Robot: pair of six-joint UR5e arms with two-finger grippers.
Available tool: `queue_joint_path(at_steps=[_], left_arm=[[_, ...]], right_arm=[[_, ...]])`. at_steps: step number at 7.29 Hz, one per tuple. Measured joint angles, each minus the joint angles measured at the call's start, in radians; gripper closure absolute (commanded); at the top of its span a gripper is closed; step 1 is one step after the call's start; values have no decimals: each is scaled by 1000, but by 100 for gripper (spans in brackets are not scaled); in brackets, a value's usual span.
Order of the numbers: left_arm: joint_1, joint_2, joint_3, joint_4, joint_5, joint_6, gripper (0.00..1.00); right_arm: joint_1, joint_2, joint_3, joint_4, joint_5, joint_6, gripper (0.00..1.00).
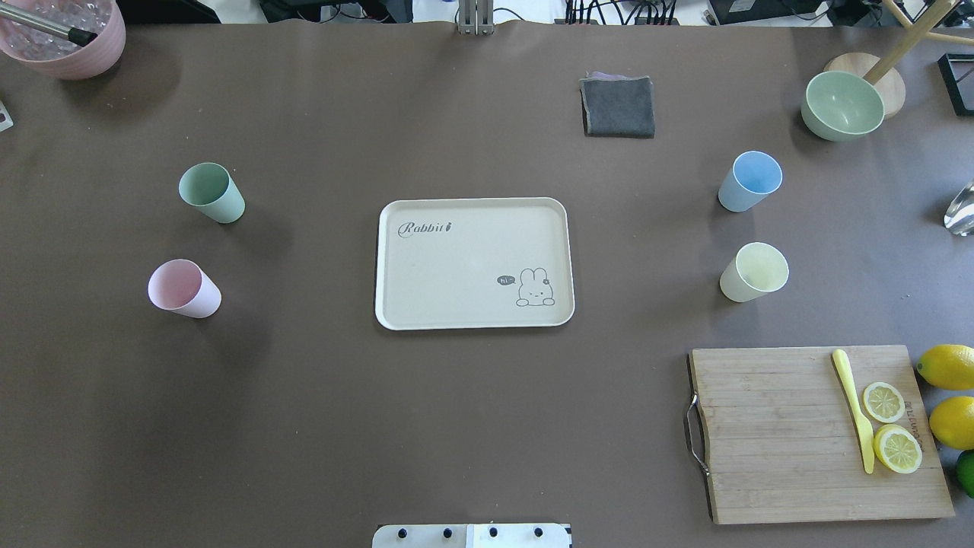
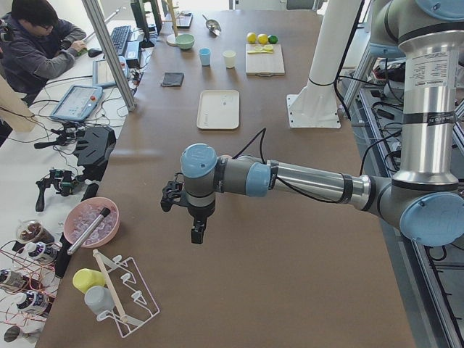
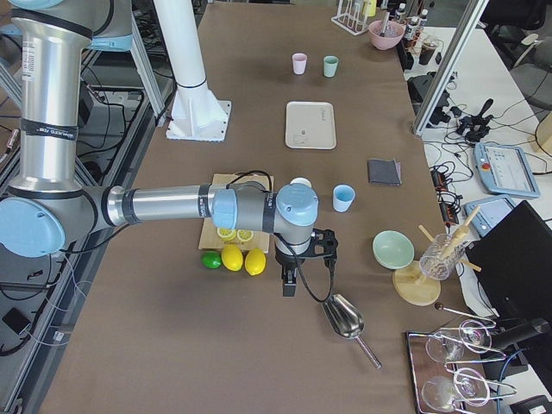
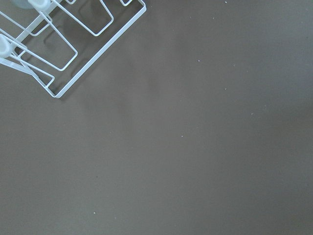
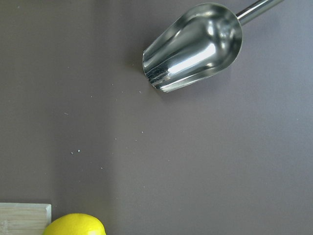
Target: Place all cups on tray
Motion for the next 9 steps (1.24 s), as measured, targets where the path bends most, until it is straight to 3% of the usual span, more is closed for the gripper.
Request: queue_joint_path(at_steps=[6, 9], left_arm=[[-2, -7, -68, -15, 2, -1, 1], [-5, -40, -75, -181, 17, -16, 1]], right_arm=[[0, 30, 35, 8, -8, 6, 0], [1, 44, 55, 210, 18, 49, 0]])
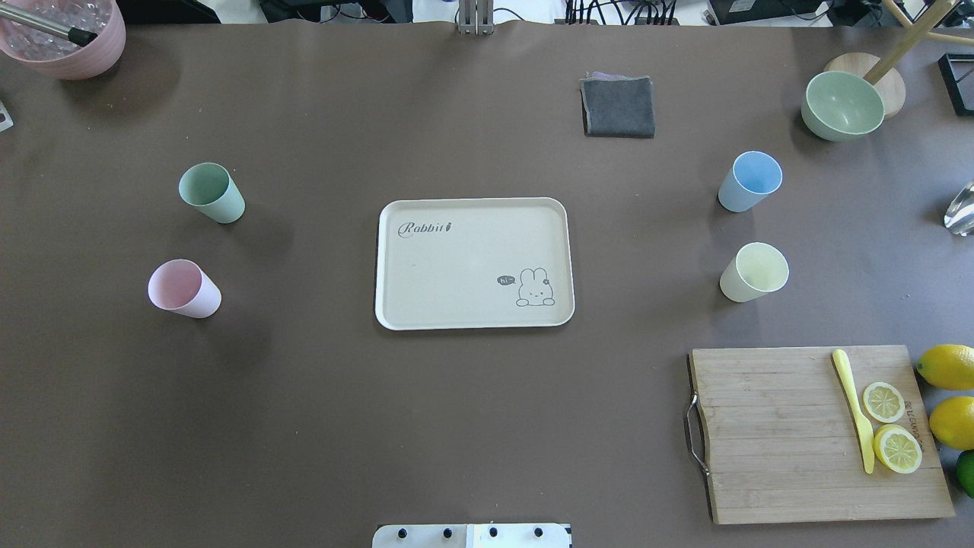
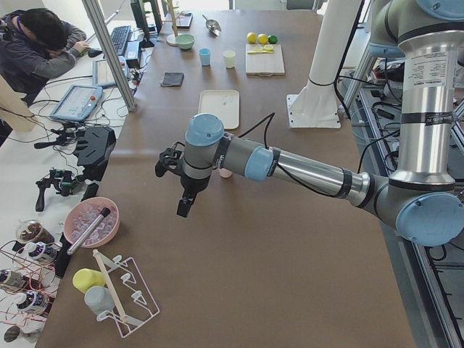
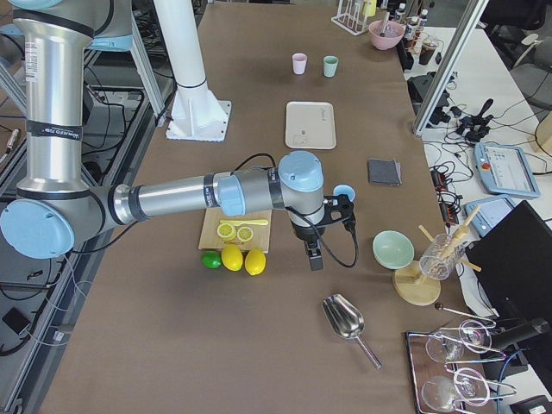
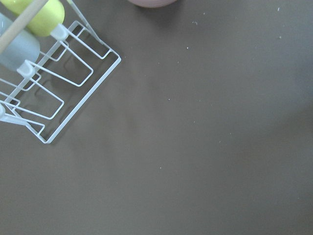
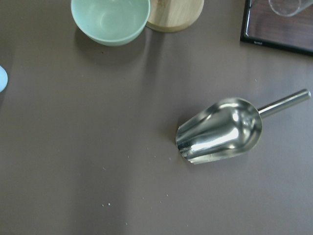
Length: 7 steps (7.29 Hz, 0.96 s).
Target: Place all cups on tray
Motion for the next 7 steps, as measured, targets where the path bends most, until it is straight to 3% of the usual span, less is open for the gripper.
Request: queue_joint_path(at_steps=[4, 5, 7], left_arm=[[1, -53, 41, -142, -85, -50, 2], [26, -105, 68, -158, -98, -74, 2], [148, -204, 133, -168, -100, -183, 1]], right_arm=[[-42, 101, 1, 75, 100, 84, 0], [-85, 146, -15, 75, 97, 167, 0], [-220, 242, -42, 78, 2, 383, 0]])
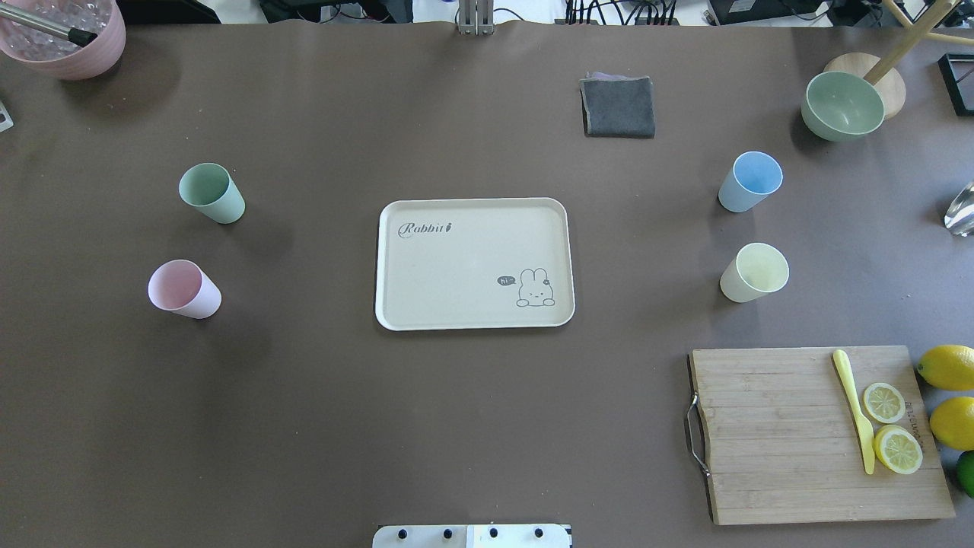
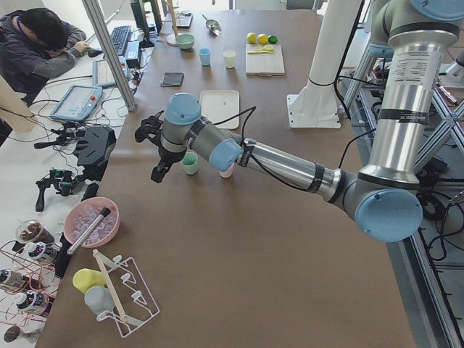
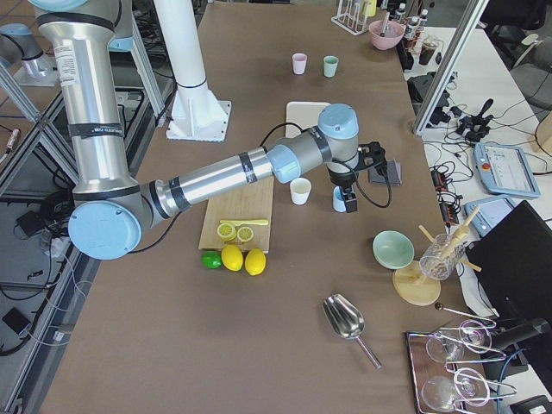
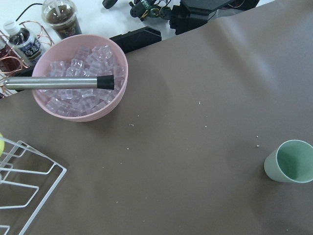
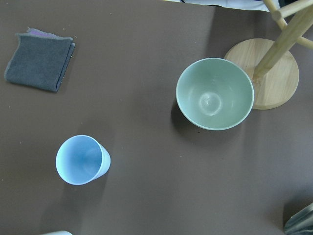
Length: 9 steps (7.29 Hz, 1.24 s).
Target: Place all cups on tray
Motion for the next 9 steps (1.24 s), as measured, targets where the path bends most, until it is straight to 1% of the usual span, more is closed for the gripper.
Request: queue_joint_path(at_steps=[2, 3, 4, 6, 7, 8, 9], left_arm=[[153, -96, 72, -2, 65, -129, 2], [207, -134, 117, -10, 88, -171, 3], [250, -162, 166, -37, 98, -213, 6], [313, -190, 270, -147, 120, -294, 25], [341, -193, 295, -181, 147, -321, 39], [365, -193, 304, -195, 165, -343, 46], [384, -191, 307, -200, 172, -355, 58]], right_arm=[[-108, 69, -26, -1, -67, 140, 0], [-143, 91, -35, 0, -86, 193, 1], [-167, 108, -41, 1, -97, 237, 1], [-195, 125, -44, 2, -118, 277, 1], [-203, 127, -44, 2, -123, 281, 1], [-208, 128, -44, 2, -126, 282, 1], [-211, 127, -44, 2, -127, 283, 1]])
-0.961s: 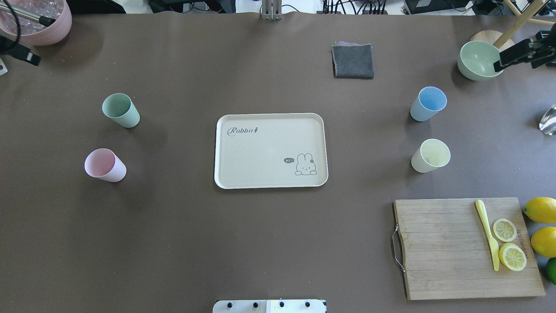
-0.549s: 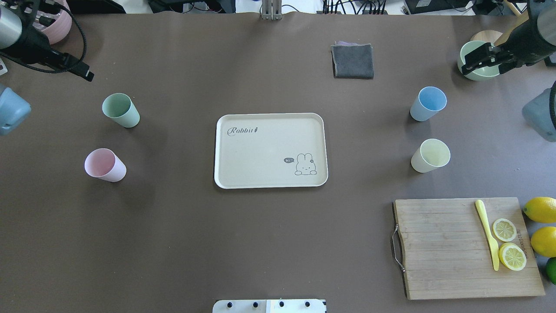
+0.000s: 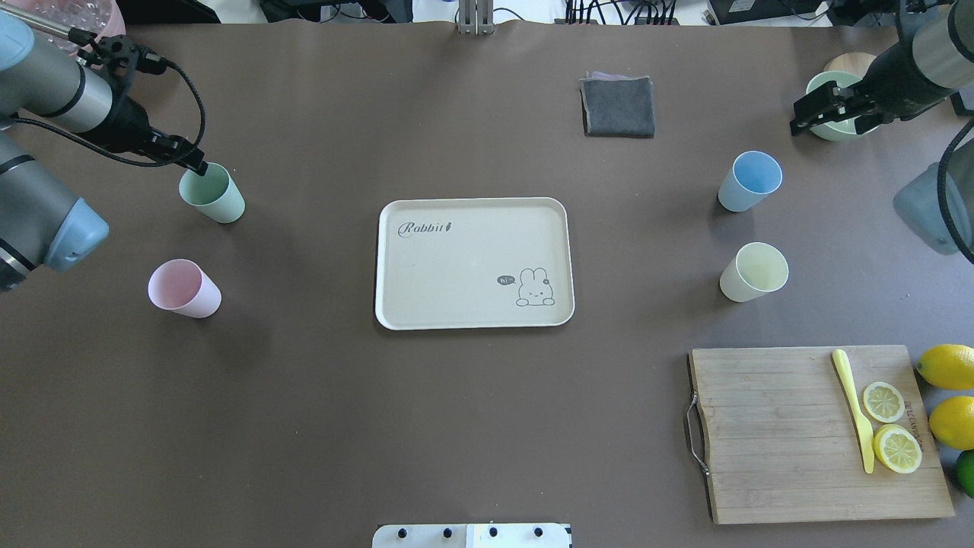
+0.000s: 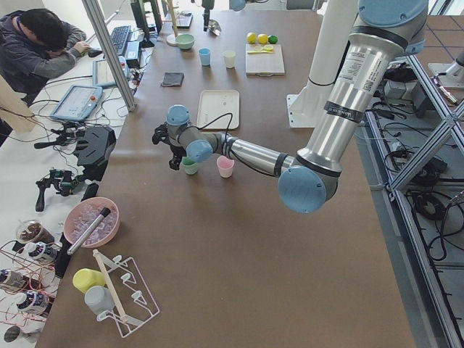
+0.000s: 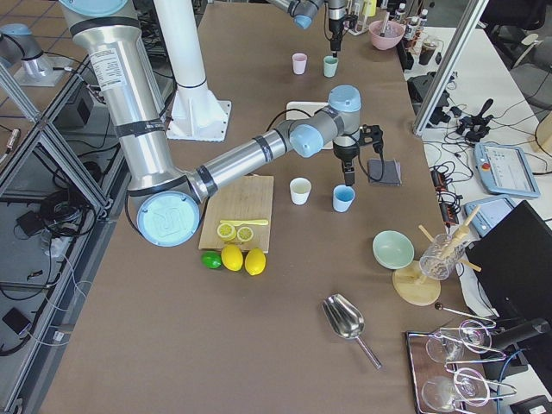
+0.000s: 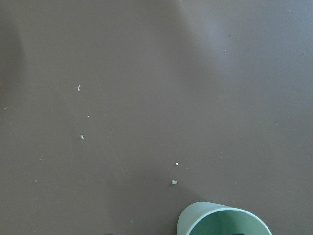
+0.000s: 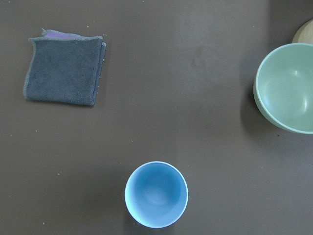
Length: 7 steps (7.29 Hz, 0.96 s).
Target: Place all cups on tray
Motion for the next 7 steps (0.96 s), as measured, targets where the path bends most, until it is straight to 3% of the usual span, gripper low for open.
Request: queue_joint_path(at_steps=[2, 5, 7], left_arm=[[30, 9, 5, -2, 6, -5, 100], [38, -1, -18, 3, 31, -18, 100], [43, -77, -45, 48, 39, -110, 100]], right_arm=[[-2, -1, -1, 0, -6, 0, 1], [-2, -8, -2, 0, -10, -7, 1], [-2, -12, -13, 0, -9, -14, 0]])
